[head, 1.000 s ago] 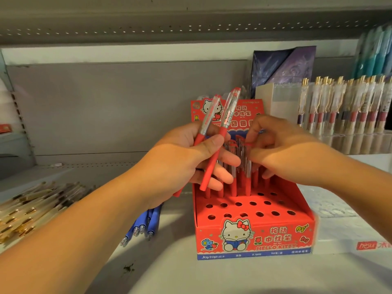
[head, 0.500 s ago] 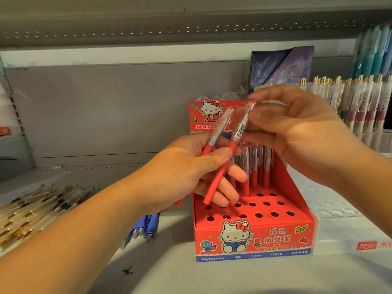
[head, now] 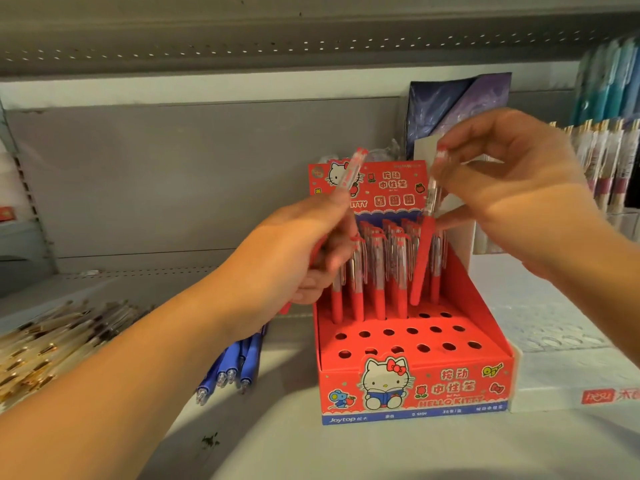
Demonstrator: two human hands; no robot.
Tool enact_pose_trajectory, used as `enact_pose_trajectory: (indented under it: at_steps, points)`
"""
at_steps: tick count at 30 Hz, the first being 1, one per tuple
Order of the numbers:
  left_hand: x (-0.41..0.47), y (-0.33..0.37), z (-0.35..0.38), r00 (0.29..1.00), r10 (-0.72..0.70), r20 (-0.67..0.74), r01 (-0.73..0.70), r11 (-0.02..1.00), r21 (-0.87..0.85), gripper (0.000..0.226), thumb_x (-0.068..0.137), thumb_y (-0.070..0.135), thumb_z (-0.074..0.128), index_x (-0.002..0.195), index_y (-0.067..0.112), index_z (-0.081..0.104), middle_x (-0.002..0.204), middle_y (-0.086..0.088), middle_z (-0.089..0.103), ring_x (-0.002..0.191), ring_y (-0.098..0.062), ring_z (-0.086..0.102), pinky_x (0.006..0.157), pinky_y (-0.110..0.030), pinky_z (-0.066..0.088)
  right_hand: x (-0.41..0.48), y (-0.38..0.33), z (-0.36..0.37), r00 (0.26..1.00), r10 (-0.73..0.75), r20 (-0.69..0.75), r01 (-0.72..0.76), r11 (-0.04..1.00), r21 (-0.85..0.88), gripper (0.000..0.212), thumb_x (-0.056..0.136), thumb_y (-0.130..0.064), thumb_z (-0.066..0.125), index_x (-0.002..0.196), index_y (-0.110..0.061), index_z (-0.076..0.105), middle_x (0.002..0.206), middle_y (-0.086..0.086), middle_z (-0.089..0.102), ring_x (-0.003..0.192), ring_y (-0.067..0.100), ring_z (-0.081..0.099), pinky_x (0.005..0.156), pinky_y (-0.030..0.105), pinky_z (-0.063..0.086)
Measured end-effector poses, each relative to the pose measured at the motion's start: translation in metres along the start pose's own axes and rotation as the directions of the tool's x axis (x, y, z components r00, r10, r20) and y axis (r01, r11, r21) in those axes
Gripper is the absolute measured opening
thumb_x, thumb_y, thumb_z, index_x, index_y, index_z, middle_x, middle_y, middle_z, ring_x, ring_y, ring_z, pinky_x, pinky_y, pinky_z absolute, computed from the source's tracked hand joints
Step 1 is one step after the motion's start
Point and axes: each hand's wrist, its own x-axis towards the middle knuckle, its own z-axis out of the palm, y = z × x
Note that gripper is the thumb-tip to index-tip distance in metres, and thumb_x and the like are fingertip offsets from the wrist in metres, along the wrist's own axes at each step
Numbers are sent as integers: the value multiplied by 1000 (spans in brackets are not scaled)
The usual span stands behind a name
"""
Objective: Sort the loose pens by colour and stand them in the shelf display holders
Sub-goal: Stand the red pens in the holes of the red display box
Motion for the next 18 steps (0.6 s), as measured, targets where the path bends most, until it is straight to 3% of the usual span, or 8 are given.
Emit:
enact_pose_trajectory:
  at_steps: [5,11,15,18]
  points:
    - [2,1,-2,1000,-20,15,22,991,-136,29,96,20,26,77,13,46,60,-3,40,47,-14,25,43,-24,21,0,8,2,997,-50,58,61,977,-203,28,87,-2,67,86,-29,60,85,7,63,73,33,67,52,49,60]
    - [6,-8,-3,998,65,-21,-65,997,29,27,96,16,51,80,16,72,68,-1,56,61,-14,50,56,-24,46,0,16,3,999,14,47,0,960,-280,22,84,-8,69,86,-29,64,80,-3,64,73,29,69,60,47,61]
    - [5,-10,-6,997,82,1,-82,989,121,20,85,29,59,85,26,78,79,2,67,74,-10,60,72,-24,52,-1,14,4,998,48,32,-37,958,-284,22,84,-7,68,84,-29,64,79,-1,64,67,31,69,54,47,60]
    - [4,-10,-7,995,96,0,-95,990,109,12,89,25,66,89,26,78,82,4,71,76,-9,63,73,-23,54,-4,14,7,996,70,63,-43,934,-354,21,81,-8,68,82,-28,64,75,-5,64,63,30,69,53,48,60]
